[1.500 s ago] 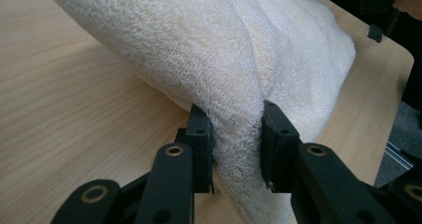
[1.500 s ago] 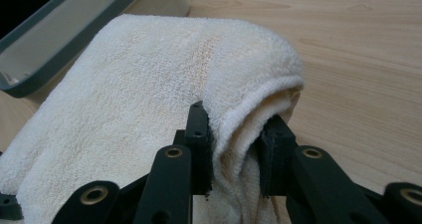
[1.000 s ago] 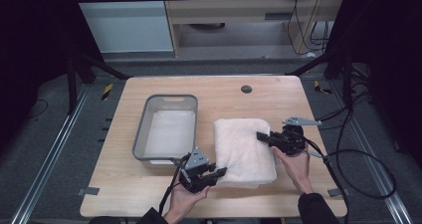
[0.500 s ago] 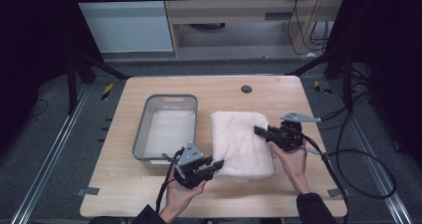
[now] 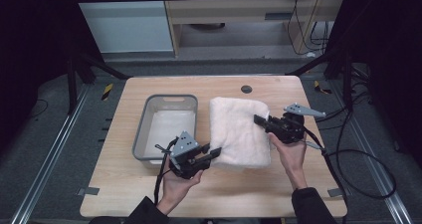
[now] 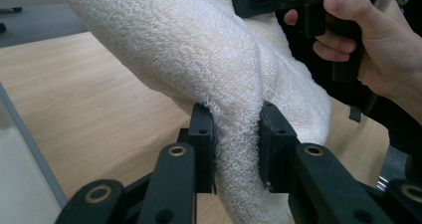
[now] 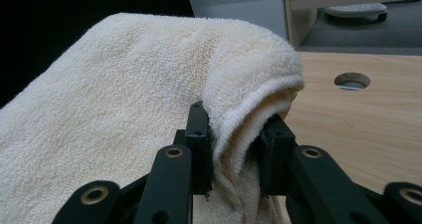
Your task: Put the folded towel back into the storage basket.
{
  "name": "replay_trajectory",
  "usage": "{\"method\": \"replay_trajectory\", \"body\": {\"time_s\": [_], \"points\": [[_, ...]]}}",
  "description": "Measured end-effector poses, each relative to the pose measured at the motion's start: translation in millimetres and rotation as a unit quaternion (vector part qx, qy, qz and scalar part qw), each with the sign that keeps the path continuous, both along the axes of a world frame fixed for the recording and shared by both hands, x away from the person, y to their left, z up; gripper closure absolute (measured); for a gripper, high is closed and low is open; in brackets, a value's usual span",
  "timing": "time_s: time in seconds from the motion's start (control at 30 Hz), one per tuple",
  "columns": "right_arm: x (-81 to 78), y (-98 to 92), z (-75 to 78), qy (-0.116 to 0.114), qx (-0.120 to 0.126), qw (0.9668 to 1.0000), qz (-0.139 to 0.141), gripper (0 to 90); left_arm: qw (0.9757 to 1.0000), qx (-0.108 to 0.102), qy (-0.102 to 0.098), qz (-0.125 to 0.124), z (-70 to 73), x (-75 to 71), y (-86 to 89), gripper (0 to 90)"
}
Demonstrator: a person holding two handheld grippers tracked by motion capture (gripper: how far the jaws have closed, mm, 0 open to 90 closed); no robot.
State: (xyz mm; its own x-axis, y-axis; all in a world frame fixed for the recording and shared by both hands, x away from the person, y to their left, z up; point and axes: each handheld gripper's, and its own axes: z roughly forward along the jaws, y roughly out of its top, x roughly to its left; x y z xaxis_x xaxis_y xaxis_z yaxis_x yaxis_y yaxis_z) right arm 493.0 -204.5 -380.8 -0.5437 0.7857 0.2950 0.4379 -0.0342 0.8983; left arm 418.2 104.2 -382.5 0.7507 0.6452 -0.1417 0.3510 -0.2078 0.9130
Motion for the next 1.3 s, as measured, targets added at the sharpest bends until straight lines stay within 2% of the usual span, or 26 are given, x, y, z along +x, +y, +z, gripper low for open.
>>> {"method": "replay_trajectory", "body": {"time_s": [0.2, 0.5, 0.77, 1.3], "points": [[1.9, 5.1, 5.5, -0.012, 0.005, 0.9999, -0.005, 71.7, 0.9999, 0.004, -0.011, 0.012, 6.5, 2.8, 5.0, 71.3], [6.9, 18.9, 21.2, -0.031, 0.002, 0.9995, -0.006, 71.7, 0.9994, -0.008, -0.022, 0.027, 17.9, 6.7, 18.0, 71.3], [11.8, 31.3, 29.8, -0.04, 0.008, 0.9992, -0.004, 71.7, 0.9987, -0.013, -0.03, 0.039, 28.8, 8.3, 29.9, 71.4], [19.0, 56.8, 46.4, -0.06, 0.006, 0.9982, 0.0, 71.6, 0.9969, -0.025, -0.044, 0.061, 41.8, 10.2, 52.3, 71.3]]}}
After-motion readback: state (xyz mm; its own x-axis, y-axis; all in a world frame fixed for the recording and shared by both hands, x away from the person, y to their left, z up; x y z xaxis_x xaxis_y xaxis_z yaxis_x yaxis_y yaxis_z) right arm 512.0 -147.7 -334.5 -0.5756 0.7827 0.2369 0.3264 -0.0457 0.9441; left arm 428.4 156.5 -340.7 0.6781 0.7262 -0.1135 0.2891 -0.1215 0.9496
